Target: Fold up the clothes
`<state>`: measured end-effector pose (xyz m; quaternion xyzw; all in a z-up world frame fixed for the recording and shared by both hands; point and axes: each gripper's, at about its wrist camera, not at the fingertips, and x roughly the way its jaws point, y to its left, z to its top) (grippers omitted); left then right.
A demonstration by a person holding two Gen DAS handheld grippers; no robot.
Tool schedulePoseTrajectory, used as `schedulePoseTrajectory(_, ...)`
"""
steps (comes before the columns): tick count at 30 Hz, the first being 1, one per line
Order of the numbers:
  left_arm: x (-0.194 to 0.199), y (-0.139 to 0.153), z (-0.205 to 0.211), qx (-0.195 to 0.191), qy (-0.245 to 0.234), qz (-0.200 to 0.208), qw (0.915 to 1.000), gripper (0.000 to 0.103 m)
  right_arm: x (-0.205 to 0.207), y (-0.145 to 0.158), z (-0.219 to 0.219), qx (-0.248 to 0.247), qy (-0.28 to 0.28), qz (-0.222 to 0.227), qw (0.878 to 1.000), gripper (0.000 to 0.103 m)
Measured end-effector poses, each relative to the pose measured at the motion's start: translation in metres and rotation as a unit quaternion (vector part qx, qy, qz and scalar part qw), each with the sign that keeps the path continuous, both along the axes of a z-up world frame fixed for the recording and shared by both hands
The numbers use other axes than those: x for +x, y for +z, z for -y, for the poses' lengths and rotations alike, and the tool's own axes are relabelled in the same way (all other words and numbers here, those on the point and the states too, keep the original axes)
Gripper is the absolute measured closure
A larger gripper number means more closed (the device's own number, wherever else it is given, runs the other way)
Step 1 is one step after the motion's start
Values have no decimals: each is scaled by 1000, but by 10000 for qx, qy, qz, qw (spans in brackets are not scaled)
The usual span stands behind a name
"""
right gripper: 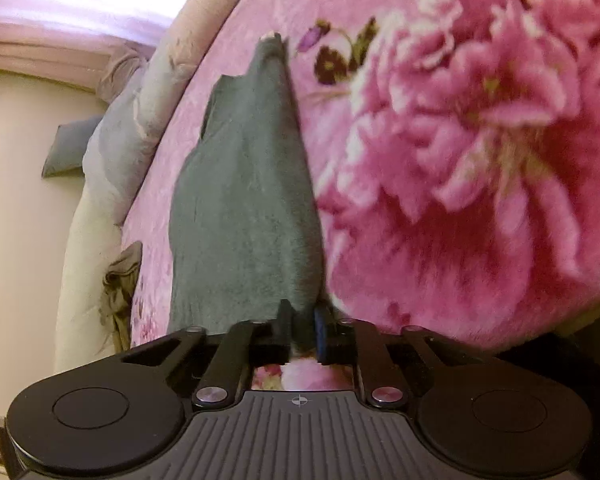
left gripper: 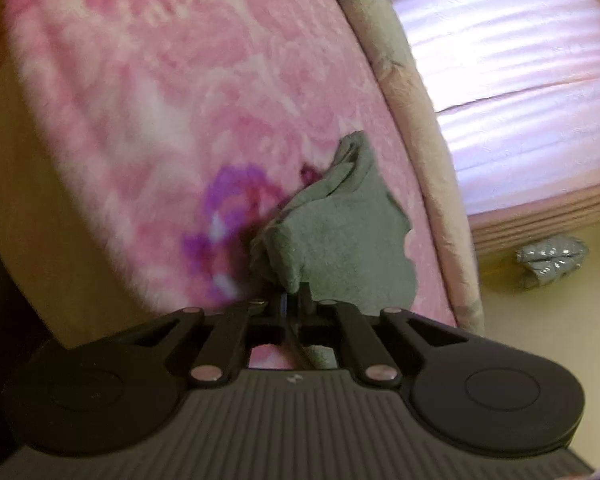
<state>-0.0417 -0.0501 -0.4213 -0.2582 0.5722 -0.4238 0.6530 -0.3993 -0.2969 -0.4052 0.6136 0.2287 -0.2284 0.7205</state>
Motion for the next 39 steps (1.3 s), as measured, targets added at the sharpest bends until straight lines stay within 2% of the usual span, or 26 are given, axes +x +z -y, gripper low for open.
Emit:
schedulePoseTrajectory(1, 6, 4, 1, -55, -58, 34, 10000, 102, -1, 1, -2, 34, -51, 50, 10000, 95)
schedulePoseTrajectory(4, 26, 34, -1, -141, -183, 720, 9971, 102, 1, 5, -16, 324, -6, 441, 9985, 96)
schedulePoseTrajectory(5, 33, 42, -2, -128, -179, 940, 9953, 102, 8, 5, -22, 373, 170, 533, 9977, 96)
schedulePoseTrajectory(7, 47, 49, -7, 15, -103, 1148, 9933, 102, 22, 7, -35, 461, 542, 709, 9949, 95)
schedulePoseTrajectory(9, 55, 41, -15, 231, -43, 998, 9947, 100, 32, 7, -41, 449, 818, 611, 9938, 94)
schedulePoseTrajectory(10, 58, 38, -19, 340, -14, 915, 9952, 98, 35, 7, -42, 394, 915, 500, 9938, 86)
schedulePoseTrajectory(11, 57, 31, -25, 290, 29, 738, 9968, 96, 33, 10, -38, 223, 909, 364, 9949, 63)
schedulePoseTrajectory(12, 55, 23, -31, 225, 73, 551, 9982, 88, 31, 14, -34, 43, 895, 225, 9957, 37)
schedulePoseTrajectory(13, 51, 19, -37, 165, 133, 410, 9989, 80, 24, 19, -27, -138, 770, 213, 9967, 34)
schedulePoseTrajectory(15, 43, 9, -46, 17, 218, 150, 9996, 78, 10, 28, -7, -365, 454, 266, 9980, 34)
schedulePoseTrajectory(19, 35, -2, -45, -162, 302, -67, 9994, 72, -2, 25, 37, -247, 43, 442, 9987, 34)
schedulePoseTrajectory(21, 38, -4, -42, -152, 363, -68, 9992, 71, 7, 16, 52, -176, 55, 490, 9986, 37)
schedulePoseTrajectory(23, 44, -5, -36, -118, 428, -54, 9990, 71, 22, 7, 67, -142, 81, 476, 9987, 49)
schedulePoseTrajectory(26, 51, -5, -31, -105, 441, -40, 9990, 74, 47, 0, 92, -235, 54, 530, 9983, 52)
schedulePoseTrajectory(27, 53, -5, -29, -109, 430, -36, 9990, 76, 53, -2, 99, -230, 13, 503, 9985, 66)
schedulePoseTrajectory(28, 55, -5, -27, -112, 419, -33, 9991, 90, 60, -4, 106, -222, -31, 470, 9986, 79)
schedulePoseTrajectory(29, 57, -5, -26, -115, 407, -29, 9991, 100, 67, -8, 110, -160, -29, 377, 9992, 94)
schedulePoseTrajectory(33, 67, -2, -22, -132, 292, 39, 9995, 100, 61, -10, 90, -379, -261, 244, 9986, 97)
schedulePoseTrajectory(37, 92, 6, -13, 28, 152, 400, 9991, 100, 39, -1, 44, -130, -525, 124, 9985, 98)
schedulePoseTrajectory(39, 104, 9, -7, 150, 45, 527, 9985, 100, 24, 5, 16, 11, -483, 49, 9988, 97)
